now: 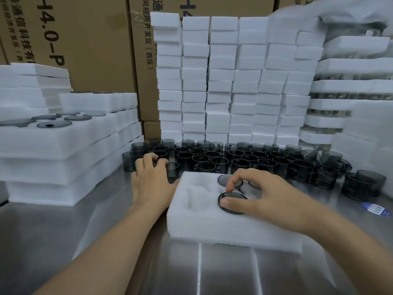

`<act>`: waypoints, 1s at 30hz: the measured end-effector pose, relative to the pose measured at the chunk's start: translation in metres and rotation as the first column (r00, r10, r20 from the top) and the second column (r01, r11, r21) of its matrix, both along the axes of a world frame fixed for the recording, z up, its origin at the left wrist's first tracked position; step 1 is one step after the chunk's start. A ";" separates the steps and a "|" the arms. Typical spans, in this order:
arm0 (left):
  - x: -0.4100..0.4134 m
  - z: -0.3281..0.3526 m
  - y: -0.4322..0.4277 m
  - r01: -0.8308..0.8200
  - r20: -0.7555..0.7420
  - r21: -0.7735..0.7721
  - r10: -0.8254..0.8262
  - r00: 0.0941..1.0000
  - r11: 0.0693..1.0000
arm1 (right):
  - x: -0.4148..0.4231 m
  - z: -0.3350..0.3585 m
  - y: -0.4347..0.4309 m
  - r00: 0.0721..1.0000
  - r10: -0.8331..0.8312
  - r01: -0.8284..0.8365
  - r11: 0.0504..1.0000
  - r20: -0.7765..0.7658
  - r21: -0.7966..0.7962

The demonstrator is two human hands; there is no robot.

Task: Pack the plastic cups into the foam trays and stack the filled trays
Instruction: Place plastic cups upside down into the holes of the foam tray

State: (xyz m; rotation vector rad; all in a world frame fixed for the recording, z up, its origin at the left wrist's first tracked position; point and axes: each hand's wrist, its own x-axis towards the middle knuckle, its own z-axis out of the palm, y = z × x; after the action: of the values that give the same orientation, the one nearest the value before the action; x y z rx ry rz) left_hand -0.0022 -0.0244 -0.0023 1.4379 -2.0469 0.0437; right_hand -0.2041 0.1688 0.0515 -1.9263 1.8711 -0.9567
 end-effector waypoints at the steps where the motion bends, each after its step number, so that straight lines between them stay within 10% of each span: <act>1: 0.001 0.001 0.001 -0.003 0.000 0.024 0.003 1.000 1.000 | 0.000 0.000 0.000 1.000 0.000 0.000 1.000 -0.001 -0.001; 11: 0.001 0.008 0.010 0.037 -0.219 0.048 -0.026 0.975 0.998 | -0.002 -0.002 0.000 0.999 -0.016 0.018 0.999 0.042 -0.034; 18: -0.006 0.028 0.028 0.209 -0.533 -0.203 -0.287 0.796 0.957 | -0.004 -0.005 -0.002 0.985 0.012 -0.015 1.000 0.170 0.012; 23: -0.016 0.048 0.055 0.344 -0.408 -0.486 -0.557 0.724 0.803 | -0.002 -0.004 0.001 0.974 -0.140 0.105 0.976 -0.180 -0.189; 30: -0.035 0.054 0.088 0.469 -0.198 -0.661 -0.739 0.644 0.586 | 0.006 -0.006 -0.006 0.989 -0.148 0.130 0.811 0.015 -0.571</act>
State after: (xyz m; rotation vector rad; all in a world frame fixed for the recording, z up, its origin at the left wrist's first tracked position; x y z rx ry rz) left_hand -0.0375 0.0632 0.0519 0.2505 -1.7993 0.0018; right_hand -0.1981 0.1623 0.0456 -2.1332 1.9086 -1.7096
